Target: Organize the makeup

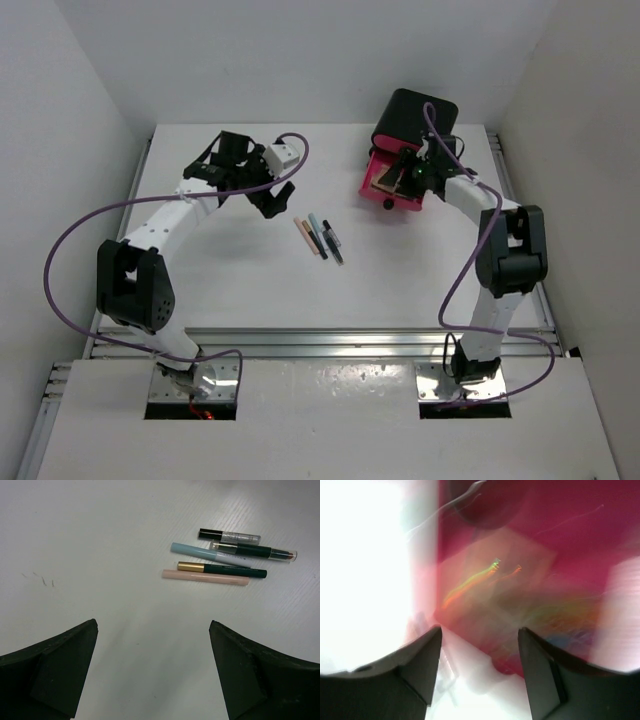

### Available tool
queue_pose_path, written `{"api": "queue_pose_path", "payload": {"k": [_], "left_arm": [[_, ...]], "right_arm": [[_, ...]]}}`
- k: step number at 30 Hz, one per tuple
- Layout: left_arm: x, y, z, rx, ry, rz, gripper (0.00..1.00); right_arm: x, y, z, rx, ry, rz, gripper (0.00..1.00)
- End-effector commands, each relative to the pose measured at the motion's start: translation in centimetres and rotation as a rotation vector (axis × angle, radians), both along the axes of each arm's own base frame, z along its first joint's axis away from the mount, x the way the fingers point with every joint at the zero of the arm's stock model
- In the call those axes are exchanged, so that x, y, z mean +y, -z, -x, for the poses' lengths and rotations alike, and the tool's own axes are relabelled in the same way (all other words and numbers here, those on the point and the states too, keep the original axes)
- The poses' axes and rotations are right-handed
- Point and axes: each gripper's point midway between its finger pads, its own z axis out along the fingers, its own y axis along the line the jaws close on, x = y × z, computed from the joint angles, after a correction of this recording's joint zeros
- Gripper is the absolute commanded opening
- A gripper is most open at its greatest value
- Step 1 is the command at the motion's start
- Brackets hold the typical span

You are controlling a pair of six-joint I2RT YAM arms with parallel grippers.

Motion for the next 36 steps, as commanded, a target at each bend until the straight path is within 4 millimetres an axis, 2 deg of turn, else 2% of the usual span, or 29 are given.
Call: {"api": "queue_pose_path", "payload": {"k": [1, 2, 3, 4, 5, 6, 7, 8, 9, 10, 11, 12, 15, 17, 19, 23, 24, 25, 26, 29, 33, 36], "left_arm": [[0.1, -2.2, 0.0, -0.058, 0.006, 0.03, 1.0], [0.1, -1.8, 0.1, -0.049, 0.005, 0.027, 1.0], [0.1, -1.8, 0.1, -0.049, 0.005, 0.027, 1.0], [0.1, -1.8, 0.1, -0.049, 0.005, 0.027, 1.0], [0.1, -1.9, -0.1, -0.058, 0.006, 0.03, 1.0], [0.1, -1.9, -0.1, -0.058, 0.006, 0.03, 1.0], [0.1, -1.9, -0.1, -0.058, 0.006, 0.03, 1.0], [0.1, -1.9, -0.1, -0.058, 0.006, 0.03, 1.0], [0.1, -1.6, 0.1, -0.049, 0.005, 0.027, 1.0], [0.1, -1.6, 0.1, -0.049, 0.005, 0.027, 1.0], [0.1, -1.7, -0.1, -0.058, 0.006, 0.03, 1.0], [0.1, -1.7, -0.1, -0.058, 0.006, 0.03, 1.0], [0.1, -1.3, 0.1, -0.048, 0.005, 0.027, 1.0], [0.2, -1.3, 0.4, -0.049, 0.005, 0.027, 1.0], [0.4, -1.2, 0.6, -0.048, -0.001, 0.021, 1.0], [0.7, -1.1, 1.0, -0.05, -0.009, 0.014, 1.0], [0.7, -0.9, 1.0, -0.05, -0.009, 0.014, 1.0], [0.9, -0.5, 1.0, -0.043, -0.017, 0.004, 1.0], [0.9, -0.9, 1.1, -0.053, -0.017, 0.007, 1.0], [1.0, -0.6, 1.3, -0.044, -0.017, 0.005, 1.0], [1.2, -0.7, 1.3, -0.055, -0.024, 0.001, 1.0], [1.5, -0.7, 1.2, -0.055, -0.033, 0.001, 1.0]], "right_arm": [[-0.3, -5.7, -0.4, -0.122, -0.079, 0.159, 0.63], [-0.4, -6.2, -0.2, -0.128, -0.098, 0.203, 0.63], [0.1, -5.8, 0.9, -0.097, -0.133, 0.24, 0.63], [-0.1, -6.8, 1.1, -0.109, -0.126, 0.264, 0.63], [0.6, -6.5, 1.9, -0.098, -0.14, 0.288, 0.63], [0.0, -7.0, 2.8, -0.099, -0.088, 0.341, 0.62], [0.0, -6.8, 3.2, -0.097, -0.063, 0.35, 0.62], [0.7, -4.2, 5.3, -0.044, -0.074, 0.378, 0.6], [-0.6, -5.4, 4.8, -0.098, 0.06, 0.406, 0.6], [-0.8, -5.6, 5.1, -0.114, 0.086, 0.416, 0.59], [0.0, -3.8, 6.5, -0.086, 0.076, 0.433, 0.57], [-0.3, -4.3, 6.3, -0.111, 0.118, 0.453, 0.53], [0.9, -3.2, 6.7, -0.083, 0.092, 0.462, 0.5], [2.0, -1.7, 6.4, -0.038, 0.087, 0.427, 0.5], [2.0, -1.8, 6.2, -0.032, 0.102, 0.414, 0.5], [2.2, 0.0, 5.5, -0.02, 0.127, 0.409, 0.5], [2.4, -0.5, 4.8, -0.037, 0.131, 0.394, 0.5], [2.5, 0.2, 4.7, -0.025, 0.124, 0.395, 0.5], [2.9, 0.8, 4.5, -0.011, 0.116, 0.384, 0.5], [3.1, 1.3, 3.3, -0.028, 0.123, 0.368, 0.49], [3.0, 1.2, 2.1, -0.067, 0.152, 0.38, 0.42], [2.6, 1.0, 1.3, -0.092, 0.171, 0.405, 0.31]]}}
